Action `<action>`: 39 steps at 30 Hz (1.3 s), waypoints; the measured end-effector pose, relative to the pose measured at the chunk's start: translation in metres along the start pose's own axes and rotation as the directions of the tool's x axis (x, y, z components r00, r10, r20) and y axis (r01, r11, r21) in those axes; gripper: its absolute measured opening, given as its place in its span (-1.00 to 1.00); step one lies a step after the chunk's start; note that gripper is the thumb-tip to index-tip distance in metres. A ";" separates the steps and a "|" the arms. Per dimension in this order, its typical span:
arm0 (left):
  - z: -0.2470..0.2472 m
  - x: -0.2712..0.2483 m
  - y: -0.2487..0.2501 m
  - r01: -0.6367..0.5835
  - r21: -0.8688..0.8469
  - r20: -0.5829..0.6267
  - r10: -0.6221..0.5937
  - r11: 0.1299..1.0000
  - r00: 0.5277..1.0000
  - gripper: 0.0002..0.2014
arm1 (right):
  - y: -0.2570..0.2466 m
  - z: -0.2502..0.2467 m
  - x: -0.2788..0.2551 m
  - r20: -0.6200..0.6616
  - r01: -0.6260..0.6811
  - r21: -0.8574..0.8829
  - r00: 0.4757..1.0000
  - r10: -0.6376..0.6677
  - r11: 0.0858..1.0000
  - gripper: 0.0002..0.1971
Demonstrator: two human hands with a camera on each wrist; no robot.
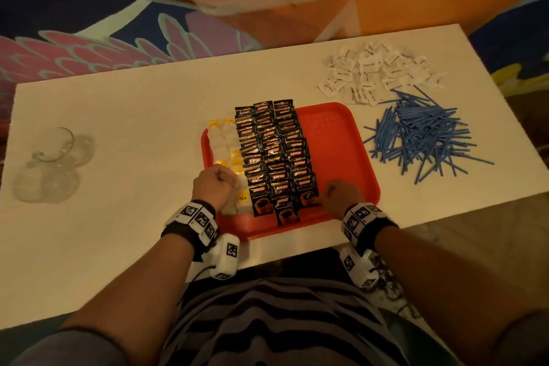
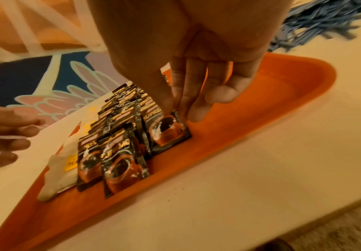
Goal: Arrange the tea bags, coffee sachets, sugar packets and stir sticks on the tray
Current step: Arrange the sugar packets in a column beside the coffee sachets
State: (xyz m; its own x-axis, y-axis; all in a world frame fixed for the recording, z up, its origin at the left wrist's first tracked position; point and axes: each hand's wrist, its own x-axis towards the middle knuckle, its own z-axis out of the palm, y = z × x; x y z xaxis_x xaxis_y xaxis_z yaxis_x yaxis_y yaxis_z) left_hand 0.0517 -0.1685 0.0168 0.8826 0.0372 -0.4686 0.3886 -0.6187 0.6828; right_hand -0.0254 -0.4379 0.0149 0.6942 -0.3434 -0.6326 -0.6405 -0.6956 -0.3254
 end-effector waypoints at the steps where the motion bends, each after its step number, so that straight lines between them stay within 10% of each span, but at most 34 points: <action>1: 0.002 0.002 0.006 -0.032 0.034 -0.012 0.032 0.999 0.999 -0.83 | 0.003 -0.002 -0.002 -0.030 -0.012 -0.004 0.999 0.012 1.000 -0.82; 18: 0.161 0.070 0.220 -0.505 0.488 0.372 0.354 0.712 0.858 -0.59 | 0.075 -0.076 0.045 -0.063 -0.022 0.226 0.997 0.037 0.974 -0.91; 29: 0.272 0.174 0.307 -0.244 0.693 0.271 0.068 0.678 0.960 -0.09 | 0.127 -0.135 0.113 -0.086 0.126 0.299 0.991 -0.105 0.946 -0.83; 39: 0.301 0.176 0.310 -0.235 0.551 0.261 0.102 0.801 0.960 -0.49 | 0.136 -0.156 0.143 -0.037 0.129 0.383 0.992 -0.125 0.915 -0.79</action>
State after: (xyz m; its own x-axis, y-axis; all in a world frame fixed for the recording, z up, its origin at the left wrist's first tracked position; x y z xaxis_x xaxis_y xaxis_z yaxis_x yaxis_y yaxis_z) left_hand 0.2477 -0.5902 -0.0221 0.8178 -0.2325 -0.5265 -0.0421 -0.9365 0.3482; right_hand 0.0384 -0.6796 -0.0106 0.7803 -0.2771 -0.5607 -0.6219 -0.4392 -0.6484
